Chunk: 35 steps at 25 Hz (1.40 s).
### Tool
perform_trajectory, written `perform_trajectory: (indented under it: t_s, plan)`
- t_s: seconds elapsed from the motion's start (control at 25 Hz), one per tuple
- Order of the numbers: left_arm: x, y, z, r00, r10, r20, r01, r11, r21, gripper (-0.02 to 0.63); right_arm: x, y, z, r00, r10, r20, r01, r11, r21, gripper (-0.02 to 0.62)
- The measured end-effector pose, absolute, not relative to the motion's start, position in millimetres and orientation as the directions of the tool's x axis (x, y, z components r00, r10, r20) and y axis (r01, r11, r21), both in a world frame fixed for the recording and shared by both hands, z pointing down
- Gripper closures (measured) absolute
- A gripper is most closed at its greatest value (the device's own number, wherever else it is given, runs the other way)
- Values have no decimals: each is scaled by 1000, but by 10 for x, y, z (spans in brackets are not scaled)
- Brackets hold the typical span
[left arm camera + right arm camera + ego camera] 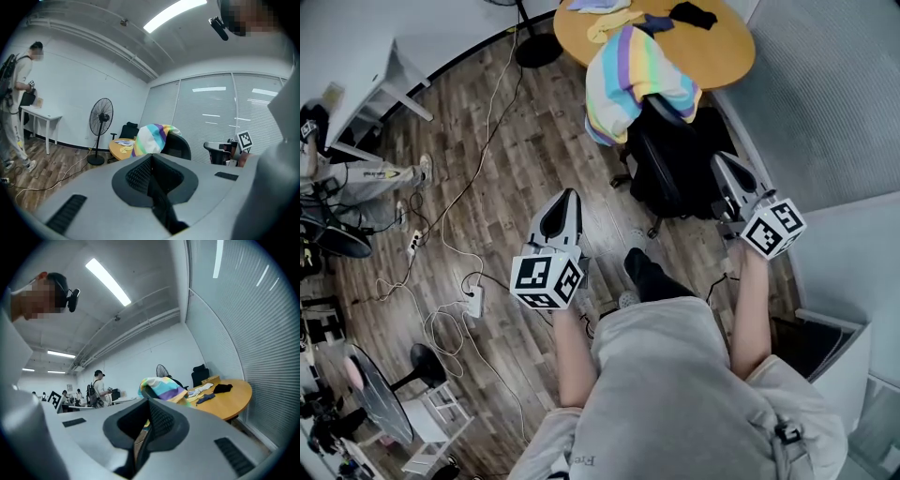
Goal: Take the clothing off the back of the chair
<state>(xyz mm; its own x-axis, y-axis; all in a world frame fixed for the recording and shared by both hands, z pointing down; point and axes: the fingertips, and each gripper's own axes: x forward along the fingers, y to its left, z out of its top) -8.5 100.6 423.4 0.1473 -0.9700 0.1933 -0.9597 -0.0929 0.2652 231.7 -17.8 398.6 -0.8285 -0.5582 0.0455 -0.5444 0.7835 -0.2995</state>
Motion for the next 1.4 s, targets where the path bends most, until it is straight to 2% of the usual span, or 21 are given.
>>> perform_trajectory:
  t_s: [0.24,0.48,0.64,0.84,0.88,0.92,0.96,1.04,1.16,1.2,1.24,1.4]
  plan:
    - [-131,455,4078,193,-965,177,-960,-149,238,578,2294,-674,3762,-895,-445,13,-432,860,-271,572]
    - [-260,-8,3864,304,-947,107,-922,-265,281,578,2199,-1067,3490,-952,-272,-139,-224,931,-287,571]
    - [-291,-311,3779,407,-911,58,-874,-370,316,577,2048,-1385,3546,-974,-200,-110,-165,950,-265,568]
    - [-382,-619,3844,459,-888,39,-846,-423,323,575,1808,-1547,3653,-997,-60,-58,-46,974,-220,489]
    - [-370,-661,3855,472,-880,44,-844,-437,311,571,1772,-1563,3668,-998,-31,-47,-20,976,-217,448]
    - [-346,-697,3862,489,-871,52,-841,-455,292,558,1738,-1574,3680,-999,1,-37,9,976,-215,421]
    - [-311,-728,3867,508,-859,60,-838,-477,266,510,1704,-1582,3695,-999,35,-27,40,976,-215,400]
    - [-220,-763,3877,554,-830,65,-820,-531,212,469,1629,-1576,3737,-994,111,-9,110,969,-219,325]
    - [-95,-729,3904,628,-777,52,-772,-613,168,330,1491,-1473,3800,-977,213,9,206,951,-232,229]
    - [-61,-720,3917,646,-762,57,-759,-633,152,278,1442,-1436,3819,-971,238,16,228,946,-232,211]
    - [-31,-724,3930,658,-750,63,-750,-647,135,253,1392,-1416,3847,-967,254,29,241,943,-227,198]
    - [-17,-865,4008,673,-735,81,-739,-663,120,218,1176,-1559,4121,-964,218,154,188,964,-189,187]
